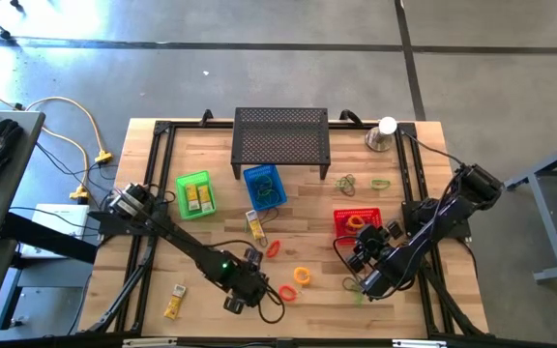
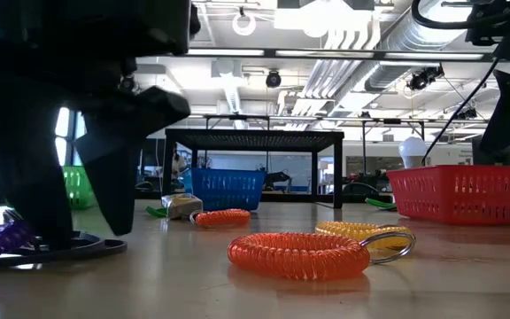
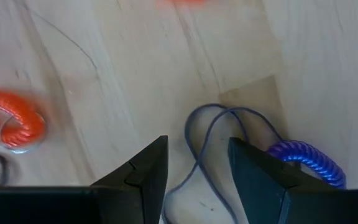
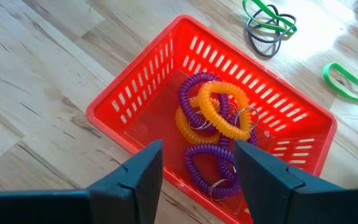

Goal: Pick & Place Office Desk Supplies
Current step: Put the violet rubber band into the blue basket, then put the orange spring keychain into the red basket

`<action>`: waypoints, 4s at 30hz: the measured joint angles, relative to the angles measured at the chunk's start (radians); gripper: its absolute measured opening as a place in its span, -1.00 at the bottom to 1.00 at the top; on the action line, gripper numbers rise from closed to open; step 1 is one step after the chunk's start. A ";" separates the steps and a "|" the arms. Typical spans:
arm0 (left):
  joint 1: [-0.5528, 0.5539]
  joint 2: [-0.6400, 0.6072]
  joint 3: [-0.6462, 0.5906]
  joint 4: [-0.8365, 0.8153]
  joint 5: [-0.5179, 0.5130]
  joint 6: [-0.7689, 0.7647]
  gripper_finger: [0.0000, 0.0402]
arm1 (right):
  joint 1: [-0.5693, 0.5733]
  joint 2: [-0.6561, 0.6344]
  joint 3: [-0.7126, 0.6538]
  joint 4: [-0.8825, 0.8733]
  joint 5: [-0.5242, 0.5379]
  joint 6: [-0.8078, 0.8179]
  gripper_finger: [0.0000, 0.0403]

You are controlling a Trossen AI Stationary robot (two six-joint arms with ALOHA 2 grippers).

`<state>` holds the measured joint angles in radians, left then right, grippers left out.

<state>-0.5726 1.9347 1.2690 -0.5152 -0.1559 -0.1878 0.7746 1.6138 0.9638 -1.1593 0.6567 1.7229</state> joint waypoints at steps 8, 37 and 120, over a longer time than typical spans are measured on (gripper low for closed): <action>0.002 0.020 0.003 -0.013 0.005 0.008 -0.24 | 0.000 0.000 0.000 0.005 0.001 -0.001 -0.09; 0.025 -0.181 0.132 -0.024 -0.255 0.322 -1.00 | 0.000 0.000 0.000 0.053 0.024 -0.027 -0.09; 0.053 -0.384 0.011 -0.263 -0.150 -0.484 -0.39 | -0.052 0.121 0.100 0.976 -0.042 -1.339 -0.09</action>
<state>-0.5193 1.5509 1.2804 -0.7783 -0.3063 -0.6718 0.7224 1.7352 1.0638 -0.1830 0.6146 0.3836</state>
